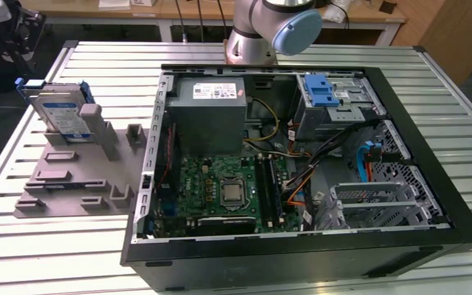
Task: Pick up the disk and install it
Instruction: 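Pick up the disk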
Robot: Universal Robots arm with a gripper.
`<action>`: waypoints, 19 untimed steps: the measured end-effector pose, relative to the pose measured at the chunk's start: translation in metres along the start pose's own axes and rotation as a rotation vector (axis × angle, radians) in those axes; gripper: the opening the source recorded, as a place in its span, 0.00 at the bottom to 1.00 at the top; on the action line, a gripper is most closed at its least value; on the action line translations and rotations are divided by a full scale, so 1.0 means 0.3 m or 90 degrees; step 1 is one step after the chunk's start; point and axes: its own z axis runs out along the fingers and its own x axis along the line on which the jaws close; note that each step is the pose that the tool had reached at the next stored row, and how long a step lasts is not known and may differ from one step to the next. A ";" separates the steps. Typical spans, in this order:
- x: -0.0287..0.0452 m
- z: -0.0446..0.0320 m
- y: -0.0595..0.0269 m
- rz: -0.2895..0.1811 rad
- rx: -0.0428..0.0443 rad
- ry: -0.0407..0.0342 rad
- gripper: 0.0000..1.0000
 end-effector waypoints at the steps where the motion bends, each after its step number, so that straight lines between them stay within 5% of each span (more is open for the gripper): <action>1: 0.000 0.000 0.000 -0.002 0.0000 0.0001 0.11; 19: 0.000 0.000 0.000 -0.047 -0.0006 0.0019 0.11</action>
